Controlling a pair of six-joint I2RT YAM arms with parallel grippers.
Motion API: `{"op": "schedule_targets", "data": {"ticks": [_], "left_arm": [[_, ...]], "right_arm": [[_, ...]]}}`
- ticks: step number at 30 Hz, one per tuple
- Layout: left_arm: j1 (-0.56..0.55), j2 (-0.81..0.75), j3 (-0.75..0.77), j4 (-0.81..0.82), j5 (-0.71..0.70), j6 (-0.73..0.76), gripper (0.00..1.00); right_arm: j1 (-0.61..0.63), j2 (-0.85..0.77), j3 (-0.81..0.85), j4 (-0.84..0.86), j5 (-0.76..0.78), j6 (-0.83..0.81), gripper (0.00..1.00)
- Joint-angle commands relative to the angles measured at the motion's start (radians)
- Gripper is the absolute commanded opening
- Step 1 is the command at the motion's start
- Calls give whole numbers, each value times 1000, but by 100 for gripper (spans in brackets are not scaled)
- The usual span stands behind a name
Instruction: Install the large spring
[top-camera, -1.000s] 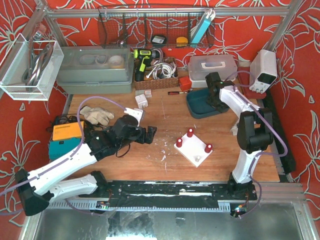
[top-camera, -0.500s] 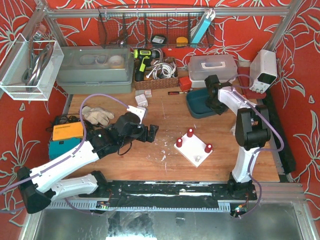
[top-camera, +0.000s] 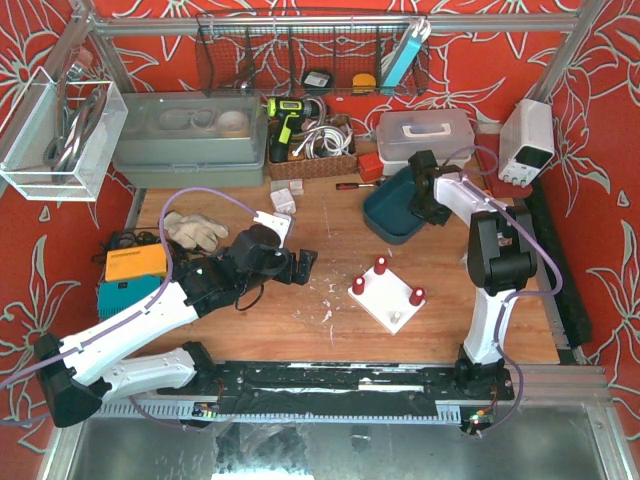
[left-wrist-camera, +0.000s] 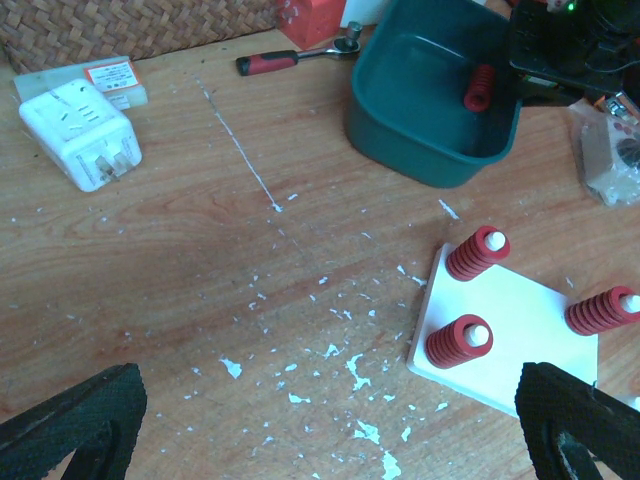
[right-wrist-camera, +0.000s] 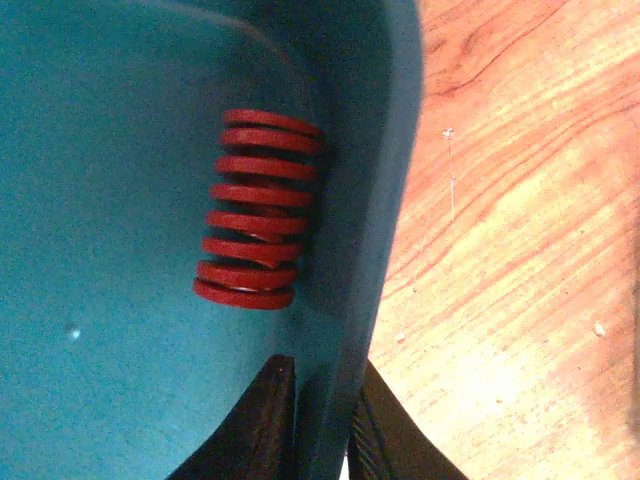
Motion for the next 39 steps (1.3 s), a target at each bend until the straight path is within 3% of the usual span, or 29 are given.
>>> {"op": "schedule_targets", "data": {"ticks": [1, 10, 16, 20, 32, 39], "left_arm": [[5, -4, 16, 8, -10, 0, 100], [5, -14, 13, -4, -7, -6, 100], [5, -24, 20, -20, -11, -3, 100], [5, -26, 23, -22, -13, -5, 100], [5, -48, 31, -54, -5, -4, 100], [5, -58, 29, -62, -13, -11, 100]], "right_arm": [[-6, 20, 36, -13, 40, -104, 18], [-9, 98, 143, -31, 106, -316, 11], [-11, 104, 237, -109, 61, -344, 37], [-3, 78, 287, -135, 43, -324, 45], [28, 196, 358, -53, 79, -279, 39], [43, 331, 507, -181, 165, -207, 41]]}}
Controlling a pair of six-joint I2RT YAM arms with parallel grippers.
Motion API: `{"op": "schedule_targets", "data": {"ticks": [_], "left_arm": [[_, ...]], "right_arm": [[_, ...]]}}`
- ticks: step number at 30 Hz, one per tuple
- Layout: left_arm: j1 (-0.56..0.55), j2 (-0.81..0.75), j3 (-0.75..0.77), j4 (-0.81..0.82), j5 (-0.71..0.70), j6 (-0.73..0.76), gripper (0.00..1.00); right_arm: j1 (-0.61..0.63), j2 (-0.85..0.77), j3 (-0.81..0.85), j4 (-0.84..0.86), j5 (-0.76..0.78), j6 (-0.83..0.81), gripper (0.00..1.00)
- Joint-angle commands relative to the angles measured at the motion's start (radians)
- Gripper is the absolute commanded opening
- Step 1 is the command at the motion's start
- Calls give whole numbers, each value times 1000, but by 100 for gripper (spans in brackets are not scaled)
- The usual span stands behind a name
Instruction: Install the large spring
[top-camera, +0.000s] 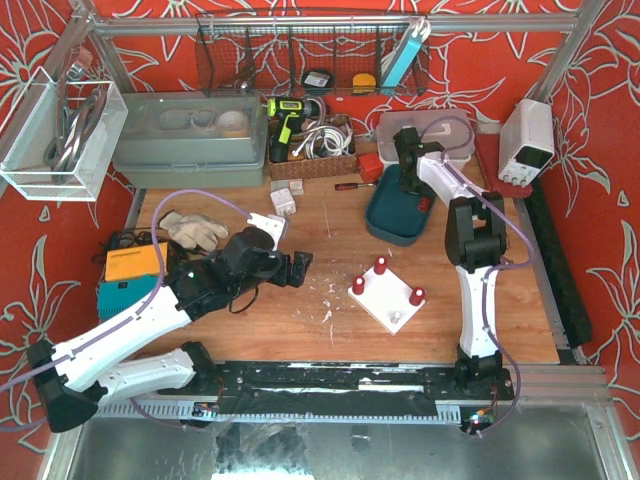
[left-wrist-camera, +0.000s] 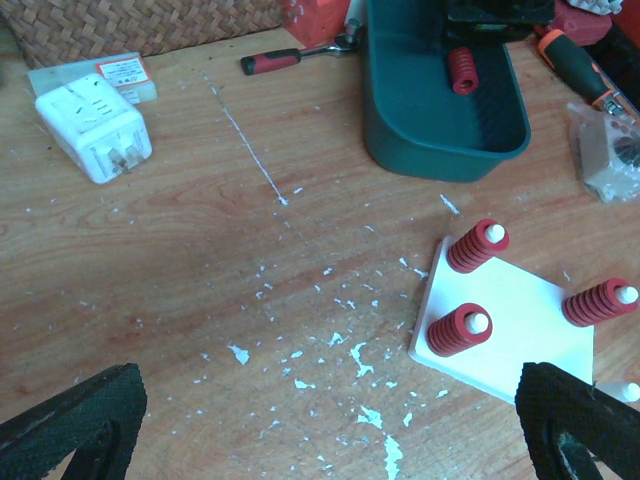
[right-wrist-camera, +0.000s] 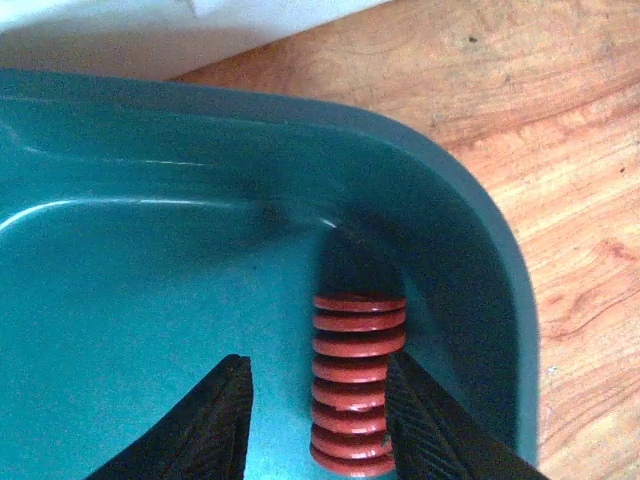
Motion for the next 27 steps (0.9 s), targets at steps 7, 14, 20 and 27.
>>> {"op": "schedule_targets", "data": {"ticks": [7, 14, 20, 27], "left_arm": [[5, -12, 30, -27, -16, -3, 100], [5, -5, 32, -33, -26, 5, 100], [5, 1, 24, -14, -14, 12, 100], [5, 4, 10, 4, 17, 6, 100]], "right_arm": [[23, 123, 111, -138, 134, 153, 47], [23, 170, 109, -119, 28, 200, 49], [16, 150, 30, -29, -60, 229, 48], [13, 141, 35, 18, -74, 209, 37]]}}
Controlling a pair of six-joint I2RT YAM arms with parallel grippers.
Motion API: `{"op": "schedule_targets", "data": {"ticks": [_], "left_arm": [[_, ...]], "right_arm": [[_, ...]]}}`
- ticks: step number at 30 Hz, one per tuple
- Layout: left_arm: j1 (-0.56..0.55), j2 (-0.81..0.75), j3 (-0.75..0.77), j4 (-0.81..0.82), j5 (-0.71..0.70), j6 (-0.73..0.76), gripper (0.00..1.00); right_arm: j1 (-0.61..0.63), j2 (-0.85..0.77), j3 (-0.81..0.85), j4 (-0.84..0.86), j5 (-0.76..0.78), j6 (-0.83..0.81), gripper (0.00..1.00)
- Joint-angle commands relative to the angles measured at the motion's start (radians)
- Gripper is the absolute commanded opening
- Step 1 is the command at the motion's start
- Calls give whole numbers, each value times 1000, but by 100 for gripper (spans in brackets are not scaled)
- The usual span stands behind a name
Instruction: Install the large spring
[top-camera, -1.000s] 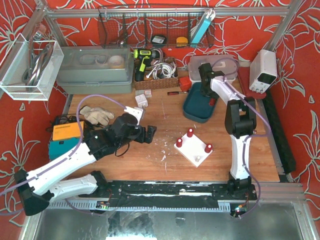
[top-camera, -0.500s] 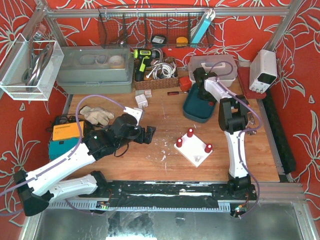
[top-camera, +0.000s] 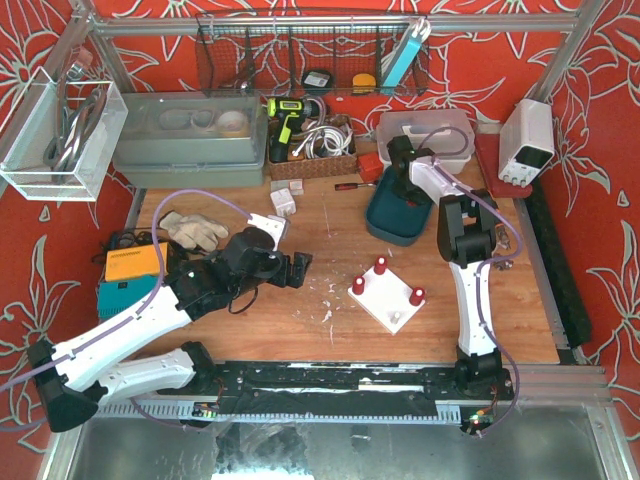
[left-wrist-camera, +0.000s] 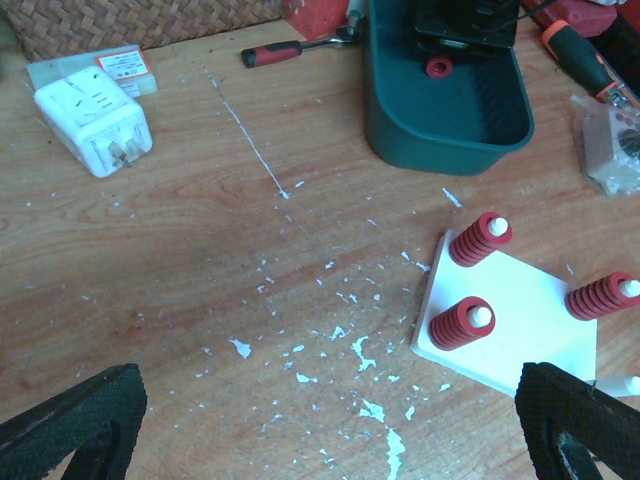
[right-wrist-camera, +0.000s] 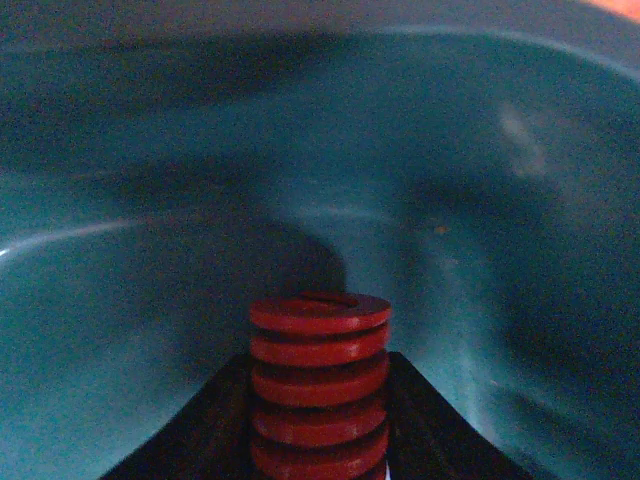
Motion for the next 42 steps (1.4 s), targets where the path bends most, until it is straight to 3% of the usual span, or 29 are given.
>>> {"op": "schedule_targets", "data": {"ticks": [1, 5, 11, 21, 26, 31, 34, 39, 42], "left_arm": [[5, 4, 6, 21, 28, 8, 100], [6, -3, -7, 33, 40, -21, 100], [7, -16, -8, 34, 3, -86, 100], [8, -106, -108, 228, 59, -104, 97], [8, -158, -272, 426, 148, -150, 78], [-25, -184, -496, 742, 262, -239, 71], [-84, -184, -578, 911, 213, -243, 71], [-224, -141, -497, 873, 66, -214, 75], [-304, -93, -515, 970, -14, -194, 80]], "right_arm": [[0, 1, -20, 17, -59, -2, 32], [1, -57, -19, 26, -75, -25, 16], [1, -266, -150, 80, -137, -60, 0], [51, -721, -472, 197, -303, -176, 0], [121, -986, -730, 301, -383, -48, 0], [264, -1291, -1046, 470, -347, 138, 0], [324, -1441, -1233, 591, -340, 263, 0], [419, -1601, -1293, 513, -257, 345, 0], [436, -1654, -1315, 527, -254, 390, 0]]}}
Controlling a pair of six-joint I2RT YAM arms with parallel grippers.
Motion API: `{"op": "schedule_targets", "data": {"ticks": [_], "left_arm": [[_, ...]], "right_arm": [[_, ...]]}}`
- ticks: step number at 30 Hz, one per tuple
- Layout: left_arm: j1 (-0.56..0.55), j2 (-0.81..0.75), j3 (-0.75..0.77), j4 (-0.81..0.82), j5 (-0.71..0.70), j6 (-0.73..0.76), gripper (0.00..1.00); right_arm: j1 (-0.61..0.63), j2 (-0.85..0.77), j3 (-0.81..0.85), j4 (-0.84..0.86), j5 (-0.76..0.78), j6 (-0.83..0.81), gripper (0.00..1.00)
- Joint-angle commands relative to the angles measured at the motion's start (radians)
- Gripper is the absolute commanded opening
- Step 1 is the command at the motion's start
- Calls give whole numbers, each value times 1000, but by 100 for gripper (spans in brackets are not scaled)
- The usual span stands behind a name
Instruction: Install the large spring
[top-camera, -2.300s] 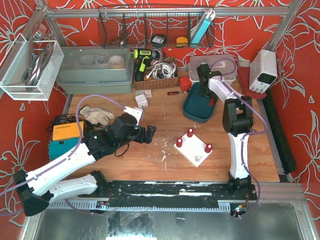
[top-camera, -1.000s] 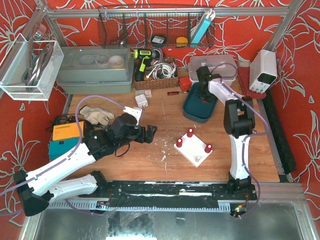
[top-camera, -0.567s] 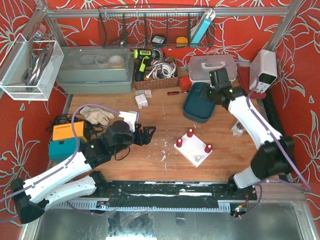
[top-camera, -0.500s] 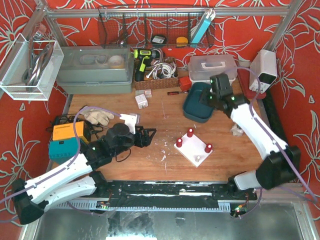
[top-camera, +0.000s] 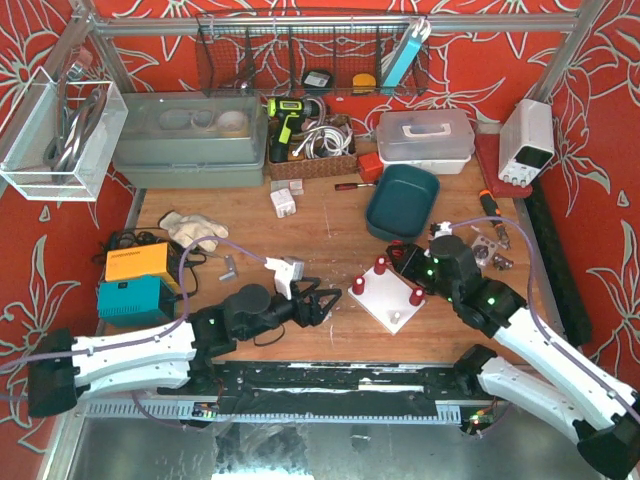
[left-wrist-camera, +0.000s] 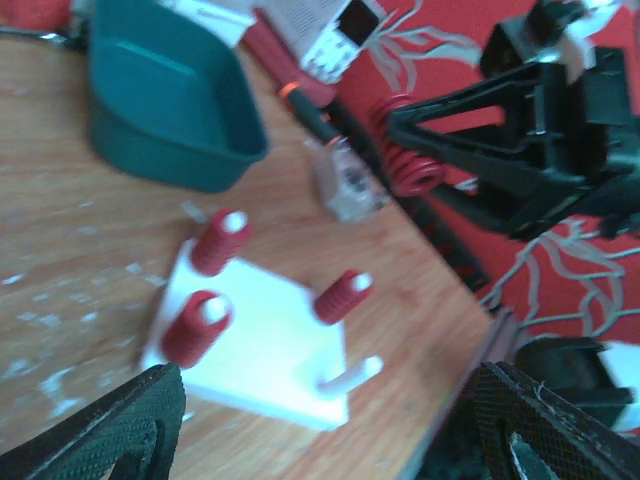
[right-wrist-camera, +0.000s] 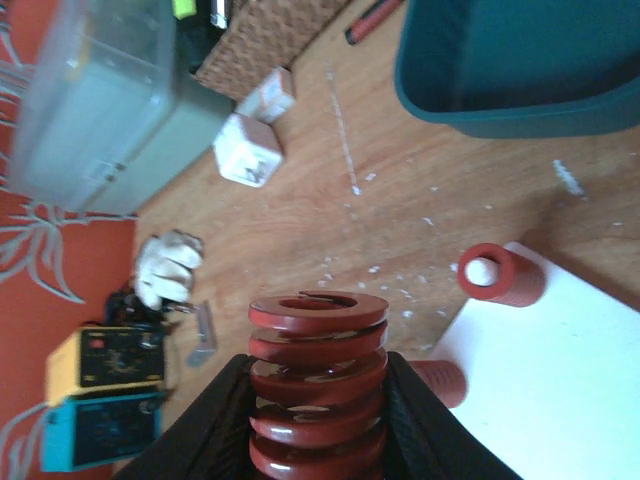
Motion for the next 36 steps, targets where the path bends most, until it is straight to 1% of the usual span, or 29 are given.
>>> {"op": "schedule_targets", "data": {"ticks": [1, 4, 7, 9, 12, 14, 18, 22, 26, 30, 32, 36], "left_arm": [[-98, 64, 19, 202, -143, 30, 81], [-144, 148, 61, 233, -202, 73, 84], [-176, 240, 108, 285, -230, 156, 81], [-189, 283, 123, 337, -250, 180, 78], [-193, 340, 120, 437, -269, 187, 76], [-193, 372, 122, 477, -290, 186, 75], [-193, 424, 132, 558, -318, 235, 74], [-193, 473, 164, 588, -337, 272, 73], [-192, 534, 185, 647, -356, 295, 70], [-192, 577, 210, 661, -359, 286, 63], [-191, 597, 225, 673, -354, 285, 59], [-191, 611, 242, 667, -371, 281, 56]], "right_arm": [[23, -81, -23, 84, 49, 138, 0], [29, -88, -35, 107, 28, 179, 0], [36, -72, -27, 127, 6, 193, 0], [47, -59, -28, 157, -3, 210, 0], [67, -35, -17, 176, -5, 213, 0], [85, -20, -5, 182, 1, 216, 0], [128, 13, -11, 226, 29, 233, 0], [170, 42, -3, 239, 61, 228, 0], [200, 46, -16, 257, 91, 233, 0], [234, 22, -44, 289, 137, 250, 0], [241, 14, -36, 268, 150, 238, 0], [242, -6, -48, 244, 153, 243, 0]]}}
